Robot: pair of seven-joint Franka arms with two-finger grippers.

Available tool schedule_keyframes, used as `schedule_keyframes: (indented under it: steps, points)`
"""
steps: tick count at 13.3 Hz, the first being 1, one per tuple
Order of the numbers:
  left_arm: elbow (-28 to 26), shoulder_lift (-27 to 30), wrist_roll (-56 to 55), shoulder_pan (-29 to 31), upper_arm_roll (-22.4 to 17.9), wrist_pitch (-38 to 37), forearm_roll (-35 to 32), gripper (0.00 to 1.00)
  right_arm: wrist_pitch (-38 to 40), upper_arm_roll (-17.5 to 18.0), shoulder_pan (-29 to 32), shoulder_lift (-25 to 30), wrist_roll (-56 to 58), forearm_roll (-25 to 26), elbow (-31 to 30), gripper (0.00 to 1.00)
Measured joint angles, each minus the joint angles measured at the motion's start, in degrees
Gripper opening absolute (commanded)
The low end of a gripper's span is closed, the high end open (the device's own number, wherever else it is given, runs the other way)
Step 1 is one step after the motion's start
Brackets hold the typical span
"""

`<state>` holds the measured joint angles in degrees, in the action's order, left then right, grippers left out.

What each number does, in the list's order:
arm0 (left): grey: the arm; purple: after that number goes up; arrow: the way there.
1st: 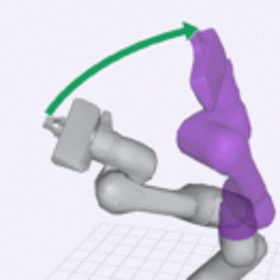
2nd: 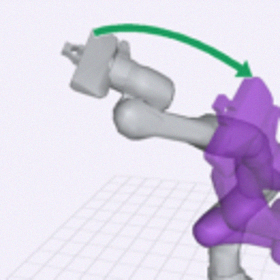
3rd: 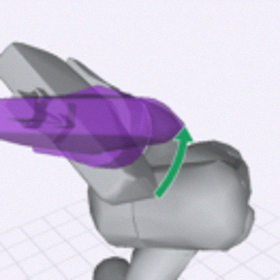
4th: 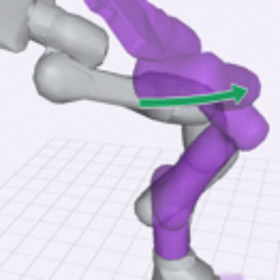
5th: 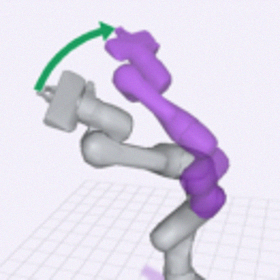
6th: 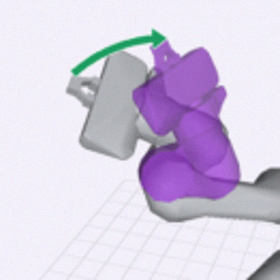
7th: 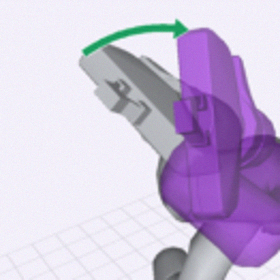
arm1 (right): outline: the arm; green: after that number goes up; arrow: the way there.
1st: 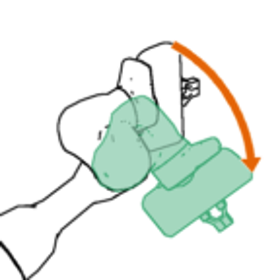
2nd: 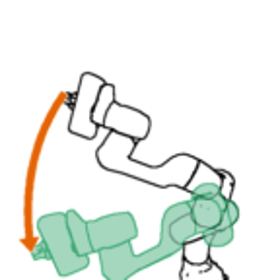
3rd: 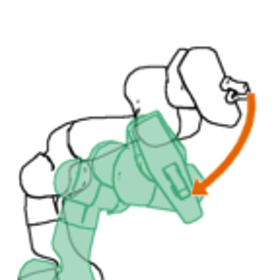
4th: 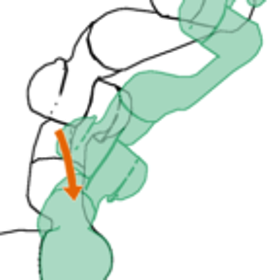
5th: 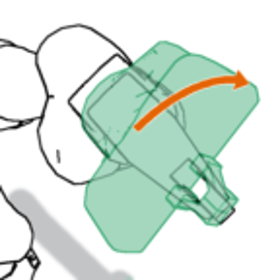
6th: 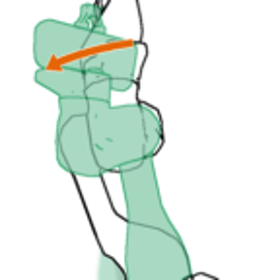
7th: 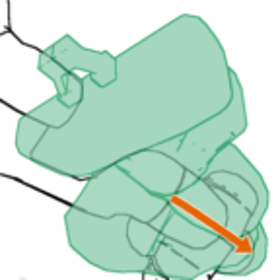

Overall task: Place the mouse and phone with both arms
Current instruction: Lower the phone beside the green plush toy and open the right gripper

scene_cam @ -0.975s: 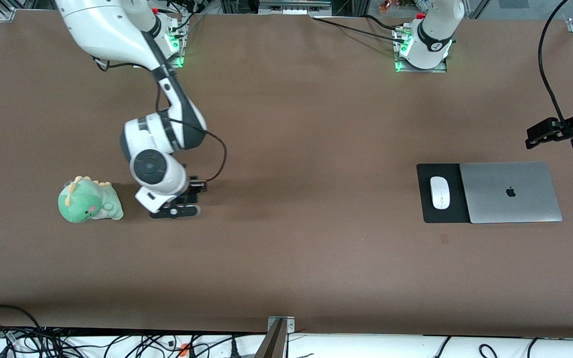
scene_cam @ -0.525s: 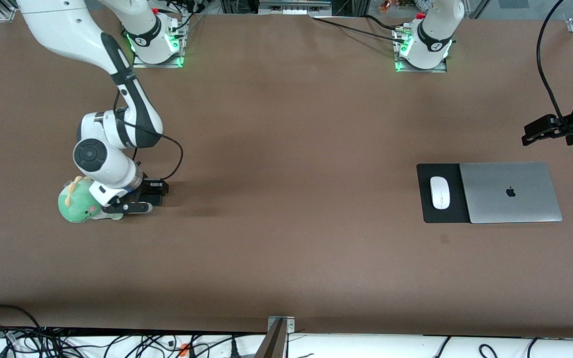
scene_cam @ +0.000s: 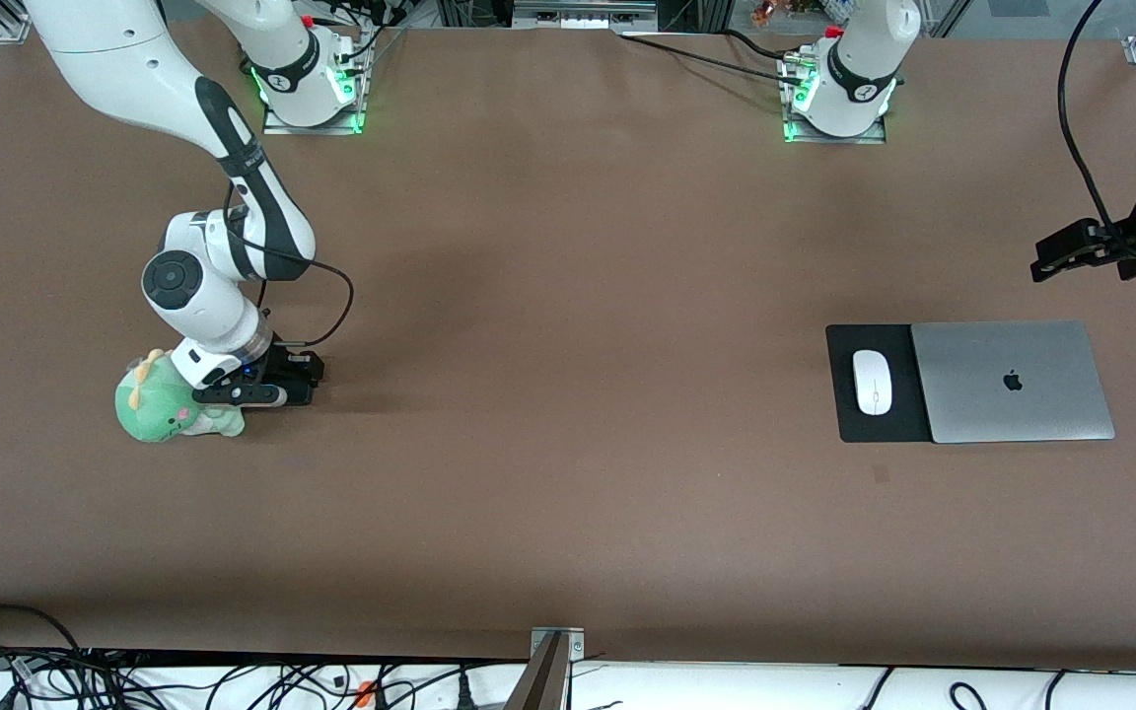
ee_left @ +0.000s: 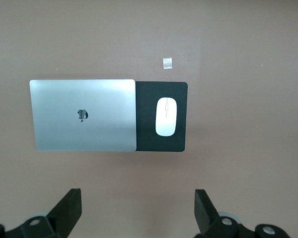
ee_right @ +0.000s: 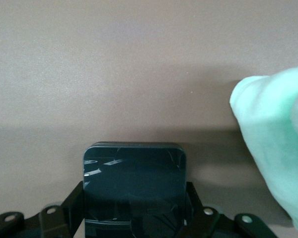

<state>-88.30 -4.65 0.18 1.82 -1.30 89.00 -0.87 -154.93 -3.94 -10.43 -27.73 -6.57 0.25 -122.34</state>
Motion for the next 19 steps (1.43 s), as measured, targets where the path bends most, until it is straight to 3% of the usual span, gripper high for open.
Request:
schedule_keyframes:
  steps: [8, 15, 19]
  points:
    - [-0.3, 0.0, 0.2, -0.3, -0.2, 0.8, 0.1, 1.00, 2.4, 0.6, 0.0, 0.0, 0.0, -0.5, 2.3, 1.00]
    - [2.1, -0.1, 0.3, -0.3, -0.6, 1.8, 3.4, 1.00, 29.8, 0.6, 0.0, 5.8, 0.5, -2.8, 17.6, 1.00]
    - [2.1, -0.3, 0.3, -0.1, -1.5, 1.8, 3.4, 1.00, 39.5, -1.2, 0.1, 12.8, 0.9, -2.8, 20.4, 1.00]
